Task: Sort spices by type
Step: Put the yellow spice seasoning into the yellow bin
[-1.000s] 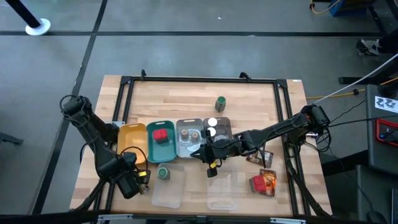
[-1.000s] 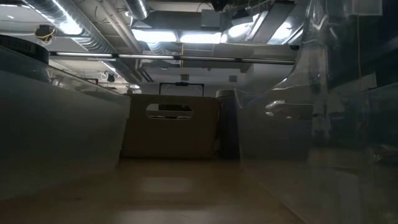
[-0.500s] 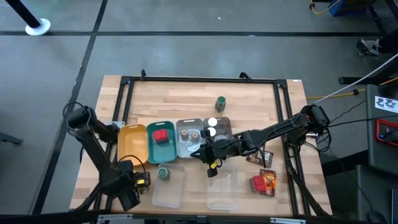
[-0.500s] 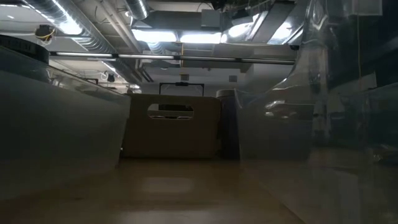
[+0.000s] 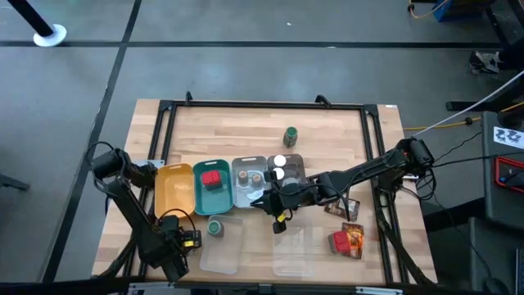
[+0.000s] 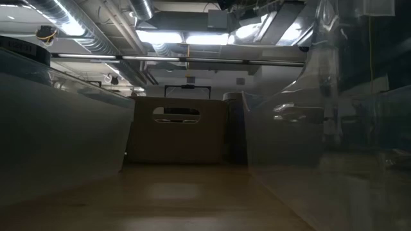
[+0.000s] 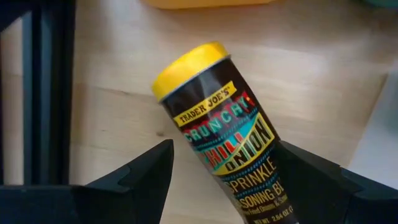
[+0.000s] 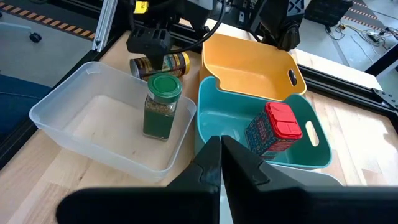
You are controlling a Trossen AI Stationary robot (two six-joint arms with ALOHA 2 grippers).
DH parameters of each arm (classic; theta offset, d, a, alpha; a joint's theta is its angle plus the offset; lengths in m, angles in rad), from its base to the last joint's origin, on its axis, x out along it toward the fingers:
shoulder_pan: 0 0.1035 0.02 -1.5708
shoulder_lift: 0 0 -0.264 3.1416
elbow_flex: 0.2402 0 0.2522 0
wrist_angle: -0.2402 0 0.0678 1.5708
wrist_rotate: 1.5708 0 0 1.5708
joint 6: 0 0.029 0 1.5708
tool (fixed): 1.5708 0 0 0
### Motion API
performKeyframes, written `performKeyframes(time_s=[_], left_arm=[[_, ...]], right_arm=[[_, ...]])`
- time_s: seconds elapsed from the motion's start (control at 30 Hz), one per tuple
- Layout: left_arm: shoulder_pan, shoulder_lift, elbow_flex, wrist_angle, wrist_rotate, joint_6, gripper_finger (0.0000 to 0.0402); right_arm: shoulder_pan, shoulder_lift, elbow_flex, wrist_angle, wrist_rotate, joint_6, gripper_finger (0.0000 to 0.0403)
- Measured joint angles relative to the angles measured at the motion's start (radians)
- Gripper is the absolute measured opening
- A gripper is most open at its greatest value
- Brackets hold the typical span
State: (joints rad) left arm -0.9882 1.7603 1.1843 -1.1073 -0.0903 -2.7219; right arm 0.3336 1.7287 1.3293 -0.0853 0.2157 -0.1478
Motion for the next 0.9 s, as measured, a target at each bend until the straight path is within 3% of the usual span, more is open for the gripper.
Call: performKeyframes(time_s=[0.47,0.9], left_arm=[[0.002,0.082,0.000,-0.009,0.001,0.010,0.0263],[0.005,0.082,0.000,0.045,0.000,0.157,0.0263]], right_arm=[[0.000,0.000,0.000,0.002,0.000,0.000,0.0014],[0.000,0.000,0.000,0.001,0.000,0.000,0.0014]])
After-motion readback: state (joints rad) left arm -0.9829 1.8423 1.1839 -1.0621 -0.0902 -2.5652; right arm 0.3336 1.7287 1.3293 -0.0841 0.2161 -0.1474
